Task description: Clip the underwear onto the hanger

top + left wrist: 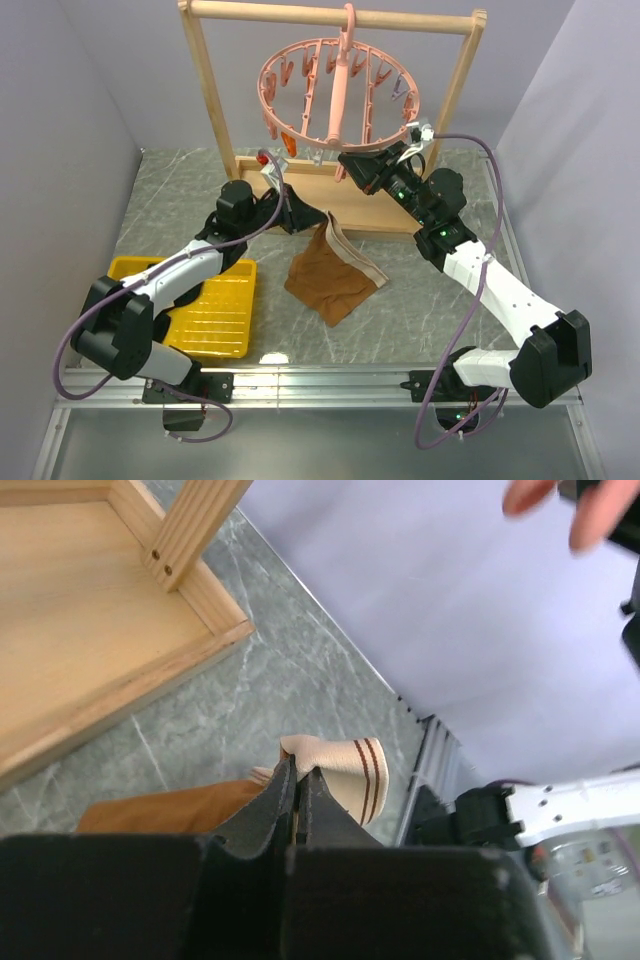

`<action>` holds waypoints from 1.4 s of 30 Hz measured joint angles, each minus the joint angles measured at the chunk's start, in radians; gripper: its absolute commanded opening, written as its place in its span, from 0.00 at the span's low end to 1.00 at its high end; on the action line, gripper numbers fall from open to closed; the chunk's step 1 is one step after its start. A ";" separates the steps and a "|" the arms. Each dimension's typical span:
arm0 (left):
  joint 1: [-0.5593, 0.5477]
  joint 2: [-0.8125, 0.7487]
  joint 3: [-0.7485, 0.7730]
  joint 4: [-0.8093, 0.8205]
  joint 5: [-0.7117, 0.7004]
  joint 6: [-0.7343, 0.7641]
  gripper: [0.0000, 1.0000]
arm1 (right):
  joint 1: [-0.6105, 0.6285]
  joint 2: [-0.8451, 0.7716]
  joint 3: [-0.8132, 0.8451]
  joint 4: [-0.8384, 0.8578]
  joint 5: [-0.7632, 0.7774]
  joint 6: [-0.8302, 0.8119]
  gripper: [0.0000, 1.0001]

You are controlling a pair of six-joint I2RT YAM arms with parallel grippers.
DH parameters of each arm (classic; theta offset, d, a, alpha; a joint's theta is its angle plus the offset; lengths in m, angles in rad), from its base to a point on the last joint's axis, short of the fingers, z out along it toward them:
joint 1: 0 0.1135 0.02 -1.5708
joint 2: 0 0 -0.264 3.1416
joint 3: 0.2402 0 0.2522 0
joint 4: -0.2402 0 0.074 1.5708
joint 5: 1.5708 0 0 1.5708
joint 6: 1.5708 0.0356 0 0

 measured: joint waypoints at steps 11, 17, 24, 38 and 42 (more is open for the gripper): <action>0.015 0.036 0.087 -0.036 -0.037 -0.197 0.00 | 0.000 -0.001 -0.019 0.023 -0.007 -0.001 0.00; 0.017 0.054 0.090 -0.038 -0.039 -0.264 0.00 | 0.000 -0.008 -0.033 0.046 -0.007 -0.024 0.00; 0.018 0.065 0.116 -0.041 -0.041 -0.330 0.00 | 0.010 -0.014 -0.040 0.053 -0.002 -0.071 0.00; 0.019 0.076 0.185 -0.086 -0.076 -0.426 0.00 | 0.033 -0.016 -0.048 0.062 0.032 -0.115 0.00; 0.018 0.081 0.196 -0.113 -0.091 -0.435 0.00 | 0.044 -0.016 -0.048 0.062 0.049 -0.129 0.00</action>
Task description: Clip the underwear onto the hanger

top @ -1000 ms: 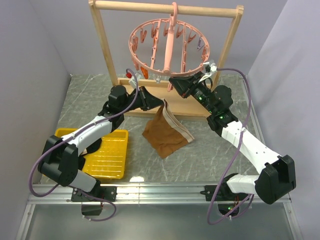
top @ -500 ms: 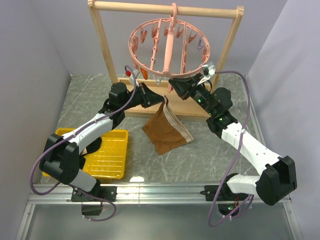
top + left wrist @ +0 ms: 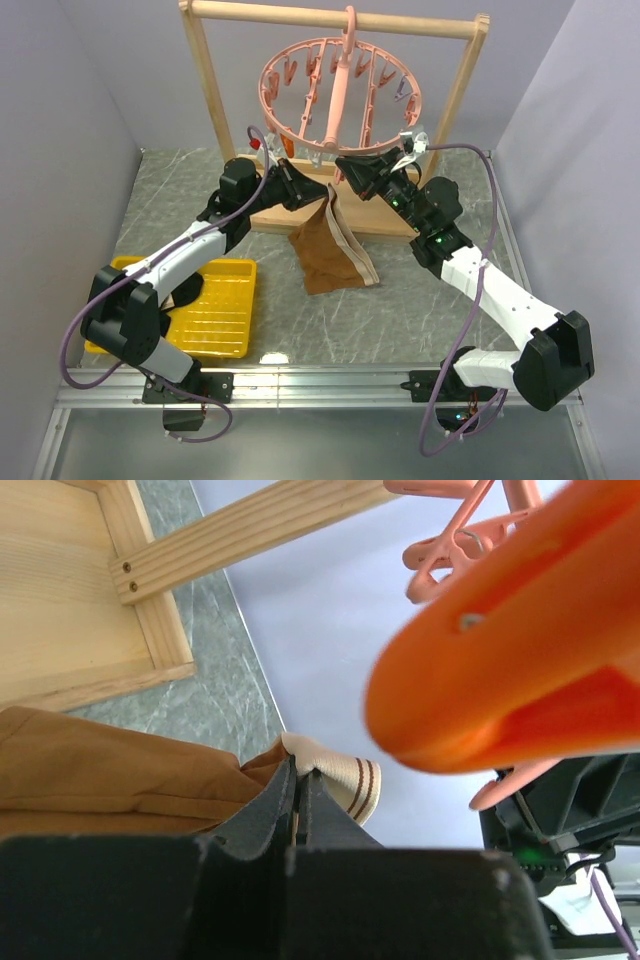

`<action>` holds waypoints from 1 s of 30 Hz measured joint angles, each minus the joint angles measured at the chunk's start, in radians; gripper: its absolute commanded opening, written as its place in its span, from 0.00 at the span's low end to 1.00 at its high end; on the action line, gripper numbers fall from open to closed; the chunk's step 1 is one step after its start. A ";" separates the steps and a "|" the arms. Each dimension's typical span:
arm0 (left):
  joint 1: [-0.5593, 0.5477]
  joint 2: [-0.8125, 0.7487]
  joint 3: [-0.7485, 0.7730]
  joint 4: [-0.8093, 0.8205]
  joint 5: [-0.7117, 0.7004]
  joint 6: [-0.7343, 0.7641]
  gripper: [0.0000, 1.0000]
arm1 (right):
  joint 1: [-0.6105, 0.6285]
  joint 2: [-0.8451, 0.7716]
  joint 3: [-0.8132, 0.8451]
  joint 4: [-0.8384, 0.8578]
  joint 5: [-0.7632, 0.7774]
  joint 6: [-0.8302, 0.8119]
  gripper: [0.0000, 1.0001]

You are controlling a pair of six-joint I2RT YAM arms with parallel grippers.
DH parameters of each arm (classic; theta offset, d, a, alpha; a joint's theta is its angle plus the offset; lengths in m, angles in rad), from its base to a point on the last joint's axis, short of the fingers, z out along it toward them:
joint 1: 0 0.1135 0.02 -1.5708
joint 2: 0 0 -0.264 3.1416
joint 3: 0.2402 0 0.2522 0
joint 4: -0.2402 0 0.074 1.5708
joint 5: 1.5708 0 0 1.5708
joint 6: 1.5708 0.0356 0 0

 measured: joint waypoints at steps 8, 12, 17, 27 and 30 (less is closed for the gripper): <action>-0.009 0.010 0.050 -0.035 -0.019 -0.027 0.00 | 0.018 0.005 0.000 0.001 0.030 -0.020 0.00; -0.016 0.013 0.055 -0.038 -0.025 -0.042 0.00 | 0.026 0.006 0.000 0.001 0.055 -0.036 0.00; -0.021 0.016 0.055 -0.040 -0.026 -0.053 0.00 | 0.034 0.008 0.000 0.000 0.077 -0.058 0.00; -0.027 0.025 0.071 -0.043 -0.026 -0.069 0.00 | 0.041 0.025 0.005 0.002 0.091 -0.073 0.00; -0.032 0.030 0.076 -0.043 -0.026 -0.071 0.00 | 0.045 0.027 0.005 0.002 0.099 -0.079 0.00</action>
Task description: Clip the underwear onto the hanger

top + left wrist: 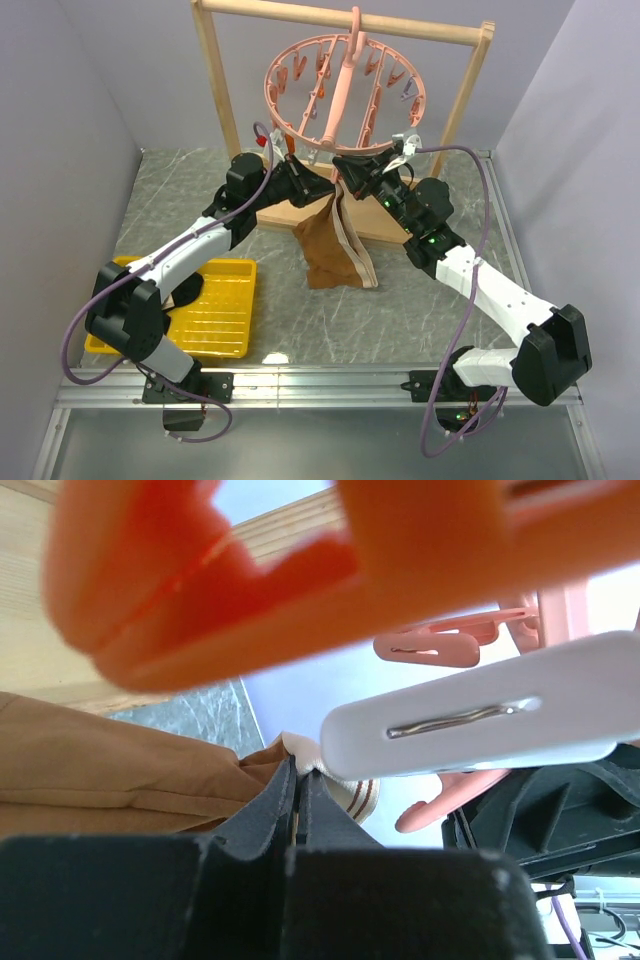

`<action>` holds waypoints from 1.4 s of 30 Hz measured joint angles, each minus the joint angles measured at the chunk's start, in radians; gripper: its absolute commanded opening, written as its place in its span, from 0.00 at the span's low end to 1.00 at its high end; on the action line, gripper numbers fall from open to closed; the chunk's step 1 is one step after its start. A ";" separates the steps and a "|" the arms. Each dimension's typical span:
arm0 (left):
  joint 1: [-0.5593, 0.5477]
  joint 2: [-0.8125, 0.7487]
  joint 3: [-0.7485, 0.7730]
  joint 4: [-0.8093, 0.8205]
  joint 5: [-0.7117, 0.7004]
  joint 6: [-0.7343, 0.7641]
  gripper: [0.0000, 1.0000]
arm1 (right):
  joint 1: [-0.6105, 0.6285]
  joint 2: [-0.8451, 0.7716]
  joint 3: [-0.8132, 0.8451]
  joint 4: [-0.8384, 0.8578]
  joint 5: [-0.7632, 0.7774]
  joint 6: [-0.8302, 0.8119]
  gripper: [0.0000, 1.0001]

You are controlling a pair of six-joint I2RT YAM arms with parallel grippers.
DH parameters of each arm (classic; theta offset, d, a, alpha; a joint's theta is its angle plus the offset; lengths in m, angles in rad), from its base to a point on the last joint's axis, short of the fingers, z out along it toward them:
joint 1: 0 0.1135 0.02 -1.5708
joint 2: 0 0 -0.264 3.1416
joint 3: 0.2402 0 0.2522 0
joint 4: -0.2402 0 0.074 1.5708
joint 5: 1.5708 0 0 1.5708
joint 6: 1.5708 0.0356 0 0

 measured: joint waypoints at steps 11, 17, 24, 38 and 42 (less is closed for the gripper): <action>-0.003 0.001 0.000 0.000 0.001 -0.024 0.00 | 0.007 0.010 0.000 0.003 0.021 -0.024 0.00; -0.003 0.001 0.002 0.004 0.002 -0.039 0.00 | 0.010 0.013 0.001 0.002 0.031 -0.046 0.00; -0.003 0.001 0.005 0.012 0.007 -0.049 0.00 | 0.010 0.018 0.001 0.003 0.038 -0.060 0.00; -0.003 0.001 -0.004 0.058 0.028 -0.117 0.00 | 0.018 0.026 0.003 0.010 0.059 -0.079 0.00; -0.003 0.001 -0.014 0.079 0.031 -0.129 0.00 | 0.019 0.026 0.003 0.010 0.063 -0.082 0.00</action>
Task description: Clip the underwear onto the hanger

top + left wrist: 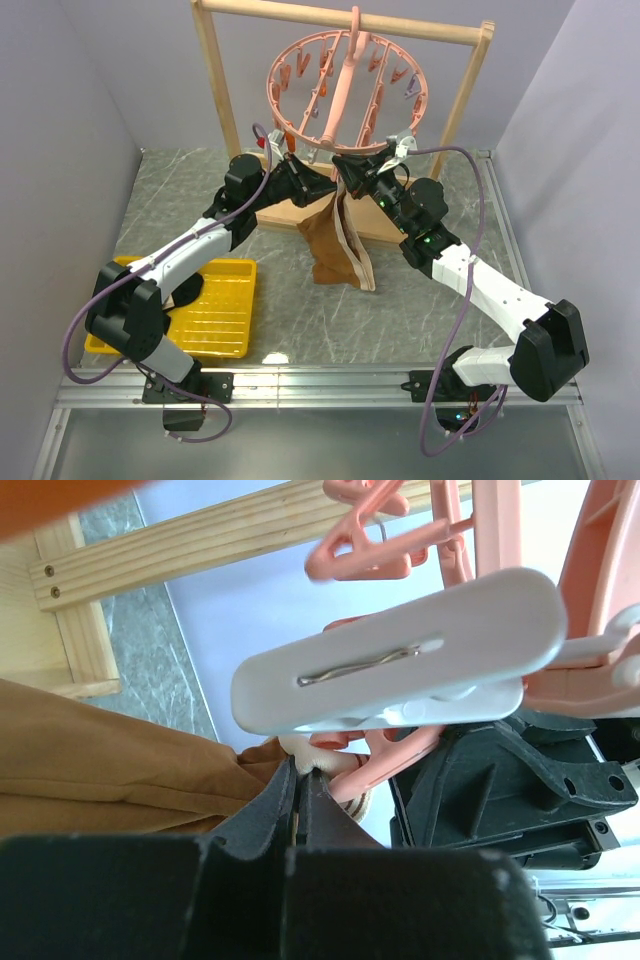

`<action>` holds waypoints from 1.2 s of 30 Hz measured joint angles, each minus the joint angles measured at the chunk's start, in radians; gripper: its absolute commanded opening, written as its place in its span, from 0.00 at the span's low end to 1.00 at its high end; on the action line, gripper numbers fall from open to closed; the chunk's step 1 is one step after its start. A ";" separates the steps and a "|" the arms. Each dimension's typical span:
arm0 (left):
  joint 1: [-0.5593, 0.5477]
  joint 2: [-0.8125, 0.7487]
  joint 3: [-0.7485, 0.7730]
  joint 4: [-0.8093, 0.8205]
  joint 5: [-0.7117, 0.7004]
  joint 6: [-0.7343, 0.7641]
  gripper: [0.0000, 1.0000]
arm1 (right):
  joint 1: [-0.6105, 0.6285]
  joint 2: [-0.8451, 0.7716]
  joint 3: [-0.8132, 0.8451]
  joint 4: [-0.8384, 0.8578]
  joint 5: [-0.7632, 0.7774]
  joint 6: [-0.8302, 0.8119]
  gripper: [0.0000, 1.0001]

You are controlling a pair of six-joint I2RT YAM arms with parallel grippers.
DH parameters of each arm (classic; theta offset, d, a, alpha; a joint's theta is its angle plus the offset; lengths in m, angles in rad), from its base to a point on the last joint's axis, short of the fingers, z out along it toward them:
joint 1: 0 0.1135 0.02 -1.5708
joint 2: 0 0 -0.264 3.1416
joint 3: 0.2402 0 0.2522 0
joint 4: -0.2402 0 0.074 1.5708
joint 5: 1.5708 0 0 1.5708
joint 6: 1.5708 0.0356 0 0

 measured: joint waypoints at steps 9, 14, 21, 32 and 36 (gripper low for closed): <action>0.009 -0.001 -0.007 0.015 0.010 0.000 0.00 | 0.000 -0.002 0.000 -0.005 0.001 -0.006 0.00; 0.011 -0.008 -0.016 0.016 0.011 0.002 0.00 | 0.000 -0.002 0.000 -0.012 -0.001 -0.008 0.00; 0.012 -0.009 -0.016 0.017 0.011 0.006 0.00 | 0.000 -0.003 0.008 -0.024 -0.005 -0.009 0.00; 0.016 -0.010 -0.016 0.018 0.011 0.011 0.00 | 0.000 -0.003 0.016 -0.045 -0.011 -0.017 0.27; 0.018 -0.015 -0.016 0.014 0.011 0.027 0.00 | -0.001 -0.003 0.025 -0.058 -0.028 -0.018 0.34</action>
